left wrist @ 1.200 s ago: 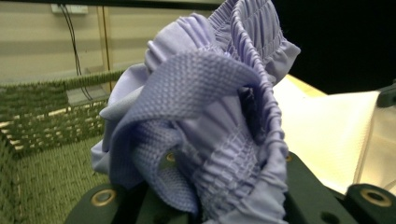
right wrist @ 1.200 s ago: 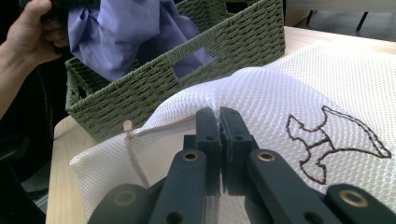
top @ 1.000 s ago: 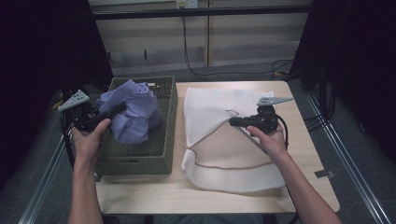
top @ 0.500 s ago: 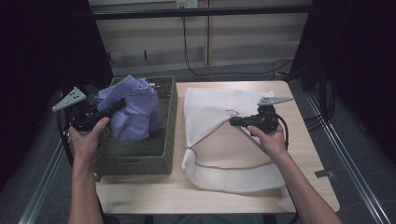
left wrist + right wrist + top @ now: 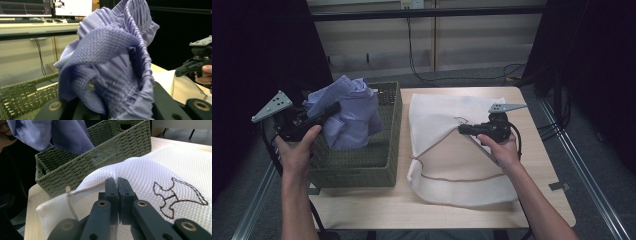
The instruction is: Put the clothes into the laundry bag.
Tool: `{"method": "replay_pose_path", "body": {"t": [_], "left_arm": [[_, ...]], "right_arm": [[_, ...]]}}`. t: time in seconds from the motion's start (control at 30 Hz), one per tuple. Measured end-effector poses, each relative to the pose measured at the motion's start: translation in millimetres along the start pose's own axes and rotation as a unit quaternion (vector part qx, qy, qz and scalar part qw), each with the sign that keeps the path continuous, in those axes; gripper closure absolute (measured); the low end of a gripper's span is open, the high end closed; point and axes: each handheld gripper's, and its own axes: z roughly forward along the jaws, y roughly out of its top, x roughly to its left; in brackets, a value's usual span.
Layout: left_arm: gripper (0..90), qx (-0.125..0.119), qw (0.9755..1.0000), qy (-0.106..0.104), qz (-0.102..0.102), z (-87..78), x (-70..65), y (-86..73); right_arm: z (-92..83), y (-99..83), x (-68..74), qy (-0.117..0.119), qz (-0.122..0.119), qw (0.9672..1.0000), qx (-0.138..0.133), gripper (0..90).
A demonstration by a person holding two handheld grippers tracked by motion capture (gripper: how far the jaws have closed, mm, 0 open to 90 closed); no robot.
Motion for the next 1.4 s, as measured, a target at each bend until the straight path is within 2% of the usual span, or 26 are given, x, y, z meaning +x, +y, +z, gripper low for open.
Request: {"method": "replay_pose_path", "body": {"t": [0.03,0.13,0.43,0.6,0.63,0.67,1.2,1.27,1.4], "left_arm": [[78.0,-0.007,1.0000,-0.002,-0.004,-0.9,-1.2,1.0],[78.0,-0.002,1.0000,0.002,0.008,-4.7,-3.3,4.7],[77.9,-0.013,0.9995,-0.004,0.028,-6.8,-18.2,15.3],[77.8,-0.040,0.9985,-0.004,0.037,-11.5,-27.2,21.0],[77.8,-0.035,0.9981,-0.003,0.050,-13.1,-26.5,22.0],[77.8,-0.040,0.9983,-0.002,0.043,-13.3,-28.3,22.2],[77.7,-0.065,0.9962,0.013,0.056,-35.4,-34.4,33.8],[77.6,-0.070,0.9959,0.015,0.056,-38.1,-38.8,36.5],[77.5,-0.082,0.9941,0.011,0.069,-42.8,-48.6,42.7]], "right_arm": [[0.0,0.0,0.0,0.000,0.000,1.0000,0.000,88.2],[0.5,0.0,0.4,0.001,-0.001,1.0000,0.001,88.2],[1.3,0.1,1.0,0.001,-0.002,1.0000,0.003,88.2],[1.3,0.1,0.8,0.001,-0.002,1.0000,0.002,88.2],[1.3,0.1,0.9,0.001,-0.003,1.0000,0.002,88.2],[1.3,0.1,0.9,0.001,-0.003,1.0000,0.002,88.2],[2.4,-0.3,1.4,0.002,-0.002,1.0000,0.003,88.1],[2.5,-0.3,1.3,0.002,-0.002,1.0000,0.003,88.1],[2.7,-0.2,1.8,0.002,-0.002,1.0000,0.004,88.1]]}}
